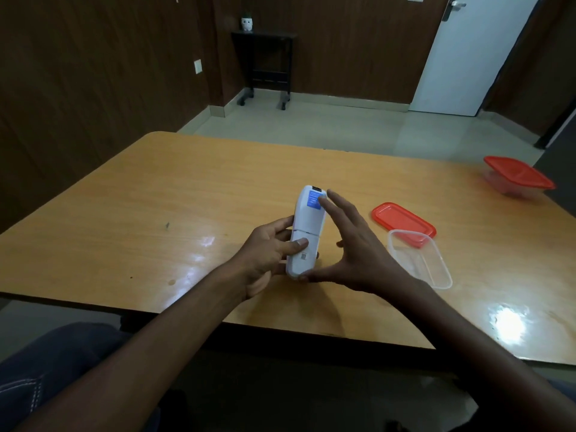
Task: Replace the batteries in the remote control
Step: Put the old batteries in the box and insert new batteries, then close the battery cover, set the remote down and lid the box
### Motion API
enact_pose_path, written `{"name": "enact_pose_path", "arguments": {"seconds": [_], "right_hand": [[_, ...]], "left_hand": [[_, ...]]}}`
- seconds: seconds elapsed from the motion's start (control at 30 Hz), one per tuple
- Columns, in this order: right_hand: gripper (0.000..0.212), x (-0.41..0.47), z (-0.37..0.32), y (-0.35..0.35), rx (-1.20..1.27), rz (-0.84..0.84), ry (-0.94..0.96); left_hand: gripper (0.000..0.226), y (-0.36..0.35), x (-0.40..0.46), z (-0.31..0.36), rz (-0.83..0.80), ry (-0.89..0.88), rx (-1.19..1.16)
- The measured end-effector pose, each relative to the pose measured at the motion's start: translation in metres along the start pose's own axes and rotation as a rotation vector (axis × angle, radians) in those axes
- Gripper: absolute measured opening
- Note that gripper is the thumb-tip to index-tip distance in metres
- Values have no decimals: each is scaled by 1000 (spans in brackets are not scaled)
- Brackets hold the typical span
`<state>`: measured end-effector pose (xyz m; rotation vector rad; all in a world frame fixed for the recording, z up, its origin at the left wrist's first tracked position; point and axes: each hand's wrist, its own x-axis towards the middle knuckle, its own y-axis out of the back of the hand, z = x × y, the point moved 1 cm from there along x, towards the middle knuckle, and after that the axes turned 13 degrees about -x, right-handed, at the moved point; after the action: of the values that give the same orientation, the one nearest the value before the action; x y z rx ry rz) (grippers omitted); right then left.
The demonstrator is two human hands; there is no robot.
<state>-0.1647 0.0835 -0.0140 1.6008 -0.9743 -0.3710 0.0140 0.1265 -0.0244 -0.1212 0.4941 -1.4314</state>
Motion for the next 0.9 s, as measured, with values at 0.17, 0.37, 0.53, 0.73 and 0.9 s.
{"name": "enact_pose_path", "arguments": {"seconds": [0.17,0.37,0.53,0.73,0.9], "right_hand": [[145,-4,4,5,-166,-81,51],[147,-5,2,4,-174,-11,108],[141,-4,-2,10,-225,46,110],[133,-4,-6,11,-229,63,105],[131,-4,-9,9,-212,47,84]], "left_hand": [[60,-7,-7,-11,-34,-4,17],[58,-12,-9,-6,-79,-36,5],[51,-15,-9,-6,-106,-59,75],[38,-12,-12,-6,-132,-47,15],[37,-4,-11,1,-163,80,-259]]}}
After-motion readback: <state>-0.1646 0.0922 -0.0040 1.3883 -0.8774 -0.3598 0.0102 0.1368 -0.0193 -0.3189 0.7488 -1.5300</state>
